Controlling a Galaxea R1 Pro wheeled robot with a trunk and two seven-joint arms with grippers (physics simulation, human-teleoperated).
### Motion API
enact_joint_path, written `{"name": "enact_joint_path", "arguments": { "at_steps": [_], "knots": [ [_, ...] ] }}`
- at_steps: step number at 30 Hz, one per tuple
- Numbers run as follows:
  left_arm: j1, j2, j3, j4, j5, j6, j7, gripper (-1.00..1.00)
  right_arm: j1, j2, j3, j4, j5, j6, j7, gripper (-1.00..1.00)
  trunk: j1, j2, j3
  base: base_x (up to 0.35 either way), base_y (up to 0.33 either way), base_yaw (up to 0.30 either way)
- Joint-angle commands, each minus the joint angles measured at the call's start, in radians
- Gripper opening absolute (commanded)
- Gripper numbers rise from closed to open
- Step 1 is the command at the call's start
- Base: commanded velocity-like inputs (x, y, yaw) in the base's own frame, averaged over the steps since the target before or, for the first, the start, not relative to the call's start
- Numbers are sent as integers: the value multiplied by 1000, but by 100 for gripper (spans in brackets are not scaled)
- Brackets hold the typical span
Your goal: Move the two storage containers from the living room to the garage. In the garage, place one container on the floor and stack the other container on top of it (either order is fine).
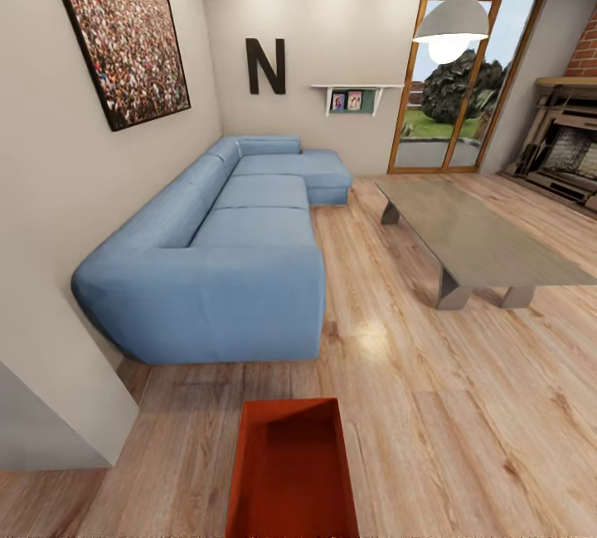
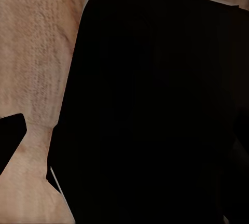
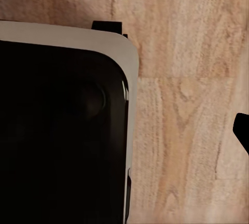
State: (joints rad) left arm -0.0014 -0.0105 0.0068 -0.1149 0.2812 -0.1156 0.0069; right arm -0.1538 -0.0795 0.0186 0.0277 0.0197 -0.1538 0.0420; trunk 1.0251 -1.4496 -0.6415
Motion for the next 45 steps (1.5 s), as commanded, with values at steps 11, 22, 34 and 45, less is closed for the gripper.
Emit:
{"name": "enact_joint_path", "arguments": {
  "at_steps": [11, 22, 34, 45],
  "knots": [
    [0, 0, 0, 0, 4, -3, 1, 100, -1, 0, 1, 3, 3, -5, 2, 100, 0, 0, -18, 0, -3, 0],
    [0, 0, 0, 0, 4, -3, 1, 100, -1, 0, 2, 3, 3, -6, 2, 100, 0, 0, -36, 0, 0, 0],
    [0, 0, 0, 0, 4, -3, 1, 100, -1, 0, 7, 2, 10, -2, 2, 100, 0, 0, -39, 0, 0, 39],
    [0, 0, 1, 0, 4, -3, 1, 100, -1, -1, 8, 1, 26, -2, 1, 100, 0, 0, -39, 0, 0, 52]
  ]
}}
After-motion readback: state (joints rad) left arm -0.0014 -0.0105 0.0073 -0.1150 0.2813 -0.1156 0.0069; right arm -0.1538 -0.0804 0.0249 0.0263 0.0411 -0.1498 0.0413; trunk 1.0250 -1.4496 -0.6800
